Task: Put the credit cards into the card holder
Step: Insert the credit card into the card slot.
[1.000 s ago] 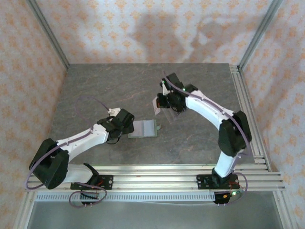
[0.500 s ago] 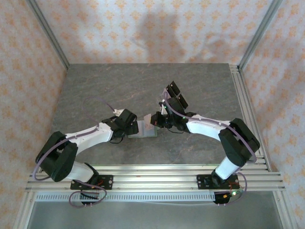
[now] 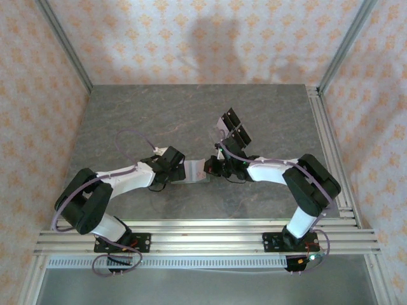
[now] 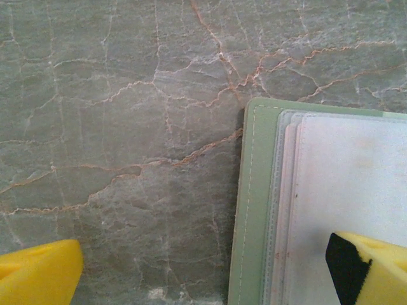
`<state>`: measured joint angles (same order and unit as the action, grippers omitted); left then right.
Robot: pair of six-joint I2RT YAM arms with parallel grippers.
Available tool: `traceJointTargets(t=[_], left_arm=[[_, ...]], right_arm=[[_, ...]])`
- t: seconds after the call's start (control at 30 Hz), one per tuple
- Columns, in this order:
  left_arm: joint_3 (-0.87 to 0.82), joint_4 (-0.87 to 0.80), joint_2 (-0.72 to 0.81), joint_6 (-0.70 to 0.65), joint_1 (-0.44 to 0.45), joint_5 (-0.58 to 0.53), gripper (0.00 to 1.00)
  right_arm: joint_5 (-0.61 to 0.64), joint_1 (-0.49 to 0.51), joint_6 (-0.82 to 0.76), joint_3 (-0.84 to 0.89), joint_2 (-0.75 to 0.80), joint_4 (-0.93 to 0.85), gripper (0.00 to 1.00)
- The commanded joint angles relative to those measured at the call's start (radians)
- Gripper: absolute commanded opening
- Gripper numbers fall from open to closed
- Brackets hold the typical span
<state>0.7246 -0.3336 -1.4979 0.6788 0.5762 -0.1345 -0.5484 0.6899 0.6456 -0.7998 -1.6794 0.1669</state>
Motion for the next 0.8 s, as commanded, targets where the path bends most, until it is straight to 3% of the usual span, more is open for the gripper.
traceJointTargets(t=[0.0, 0.5, 0.77], left_arm=[[-0.001, -0.025, -0.016, -0.005, 0.008, -0.046, 1.0], [-0.041, -0.084, -0.011, 0.05, 0.008, -0.098, 1.0], [-0.047, -0.075, -0.012, 0.053, 0.008, -0.095, 1.0]], right_arm=[[0.031, -0.013, 0.005, 0.017, -0.008, 0.036, 0.0], [0.019, -0.024, 0.014, 0.019, -0.02, 0.053, 0.0], [-0.057, -0.023, 0.044, 0.034, -0.004, 0.18, 0.0]])
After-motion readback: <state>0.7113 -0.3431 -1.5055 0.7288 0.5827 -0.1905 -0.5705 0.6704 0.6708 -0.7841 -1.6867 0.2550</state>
